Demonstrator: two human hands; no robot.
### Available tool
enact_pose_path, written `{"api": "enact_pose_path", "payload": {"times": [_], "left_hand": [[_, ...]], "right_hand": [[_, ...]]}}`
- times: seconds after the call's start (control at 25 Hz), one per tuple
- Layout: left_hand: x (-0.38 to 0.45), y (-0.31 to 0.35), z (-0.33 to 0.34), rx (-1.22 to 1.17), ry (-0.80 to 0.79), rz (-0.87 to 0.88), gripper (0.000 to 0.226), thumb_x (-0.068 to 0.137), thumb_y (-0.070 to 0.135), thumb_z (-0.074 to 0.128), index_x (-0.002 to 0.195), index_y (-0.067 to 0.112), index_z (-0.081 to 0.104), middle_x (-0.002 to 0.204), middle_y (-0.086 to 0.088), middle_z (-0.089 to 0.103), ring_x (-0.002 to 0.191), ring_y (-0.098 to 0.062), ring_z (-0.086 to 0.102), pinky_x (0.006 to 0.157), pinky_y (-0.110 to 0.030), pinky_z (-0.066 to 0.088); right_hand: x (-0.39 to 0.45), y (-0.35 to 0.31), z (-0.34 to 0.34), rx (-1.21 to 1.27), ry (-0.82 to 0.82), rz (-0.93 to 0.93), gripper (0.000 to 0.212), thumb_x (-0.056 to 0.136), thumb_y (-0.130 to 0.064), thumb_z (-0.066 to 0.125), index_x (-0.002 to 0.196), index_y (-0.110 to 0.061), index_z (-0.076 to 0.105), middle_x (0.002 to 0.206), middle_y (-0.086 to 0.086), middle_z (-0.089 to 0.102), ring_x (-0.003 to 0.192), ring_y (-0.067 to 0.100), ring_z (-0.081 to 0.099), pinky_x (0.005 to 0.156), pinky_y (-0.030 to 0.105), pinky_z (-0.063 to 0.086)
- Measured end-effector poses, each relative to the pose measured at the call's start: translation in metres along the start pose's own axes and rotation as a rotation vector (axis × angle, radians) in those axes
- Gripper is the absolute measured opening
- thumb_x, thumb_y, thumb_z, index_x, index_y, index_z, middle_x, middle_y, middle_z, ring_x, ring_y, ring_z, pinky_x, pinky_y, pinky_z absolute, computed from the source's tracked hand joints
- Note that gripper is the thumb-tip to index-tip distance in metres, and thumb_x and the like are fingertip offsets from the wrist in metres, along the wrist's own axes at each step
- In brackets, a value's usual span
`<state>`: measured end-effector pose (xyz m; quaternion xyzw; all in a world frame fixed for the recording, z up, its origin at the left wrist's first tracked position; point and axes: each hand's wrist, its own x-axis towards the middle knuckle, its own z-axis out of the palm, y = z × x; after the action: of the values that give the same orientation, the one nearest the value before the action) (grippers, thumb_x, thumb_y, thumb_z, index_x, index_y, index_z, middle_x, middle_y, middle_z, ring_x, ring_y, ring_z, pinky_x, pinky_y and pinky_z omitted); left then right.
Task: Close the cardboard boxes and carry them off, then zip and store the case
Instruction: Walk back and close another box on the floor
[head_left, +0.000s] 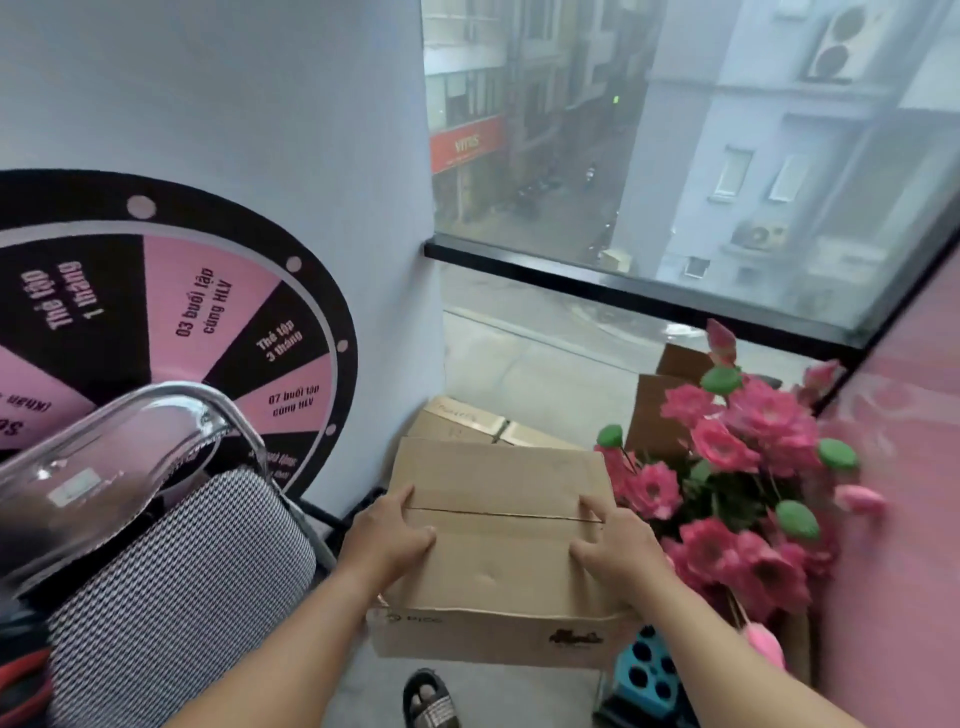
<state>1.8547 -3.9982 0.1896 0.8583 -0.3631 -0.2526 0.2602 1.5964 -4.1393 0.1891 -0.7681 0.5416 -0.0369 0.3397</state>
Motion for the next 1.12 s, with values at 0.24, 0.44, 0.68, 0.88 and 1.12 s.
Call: {"api": "enact_pose_path", "payload": {"times": [0.24, 0.44, 0.68, 0.88, 1.12], "left_hand": [[0.178, 0.017, -0.012, -0.039, -0.058, 0.0, 0.079, 0.075, 0.038, 0.07, 0.149, 0.032, 0.043, 0.139, 0.004, 0.058, 0.121, -0.02, 0.057, 0.097, -0.029, 0.045], [0.303, 0.037, -0.026, -0.004, -0.087, -0.007, 0.079, 0.076, 0.036, 0.07, 0.15, 0.032, 0.041, 0.14, 0.004, 0.056, 0.124, -0.022, 0.054, 0.1, -0.03, 0.043], [0.445, 0.05, -0.021, 0.006, -0.118, -0.053, 0.075, 0.077, 0.034, 0.068, 0.148, 0.03, 0.042, 0.141, 0.005, 0.055, 0.126, -0.022, 0.052, 0.102, -0.031, 0.042], [0.556, 0.048, -0.004, 0.001, -0.107, -0.112, 0.075, 0.076, 0.028, 0.072, 0.146, 0.031, 0.045, 0.139, 0.006, 0.056, 0.123, -0.02, 0.053, 0.096, -0.025, 0.04], [0.674, 0.007, 0.037, 0.038, -0.159, -0.166, 0.075, 0.073, 0.026, 0.075, 0.141, 0.034, 0.046, 0.134, 0.01, 0.057, 0.098, -0.012, 0.05, 0.082, -0.023, 0.037]], "right_hand": [[0.159, -0.051, -0.011, -0.02, 0.013, 0.026, 0.063, 0.077, -0.025, 0.067, 0.139, -0.028, 0.058, 0.124, 0.006, 0.069, 0.115, 0.024, 0.063, 0.092, 0.03, 0.048], [0.276, -0.083, -0.022, -0.039, -0.016, 0.033, 0.065, 0.079, -0.027, 0.068, 0.142, -0.027, 0.055, 0.133, 0.006, 0.065, 0.123, 0.026, 0.059, 0.099, 0.031, 0.046], [0.425, -0.102, -0.013, -0.026, -0.058, 0.046, 0.067, 0.081, -0.027, 0.068, 0.145, -0.026, 0.051, 0.136, 0.009, 0.062, 0.126, 0.029, 0.056, 0.099, 0.032, 0.043], [0.536, -0.105, 0.008, 0.005, -0.107, 0.077, 0.071, 0.082, -0.034, 0.068, 0.149, -0.031, 0.045, 0.135, 0.009, 0.058, 0.125, 0.027, 0.054, 0.102, 0.031, 0.041], [0.64, -0.094, 0.07, 0.027, -0.154, 0.132, 0.07, 0.081, -0.039, 0.067, 0.147, -0.036, 0.042, 0.126, 0.006, 0.05, 0.114, 0.027, 0.058, 0.095, 0.033, 0.045]]}}
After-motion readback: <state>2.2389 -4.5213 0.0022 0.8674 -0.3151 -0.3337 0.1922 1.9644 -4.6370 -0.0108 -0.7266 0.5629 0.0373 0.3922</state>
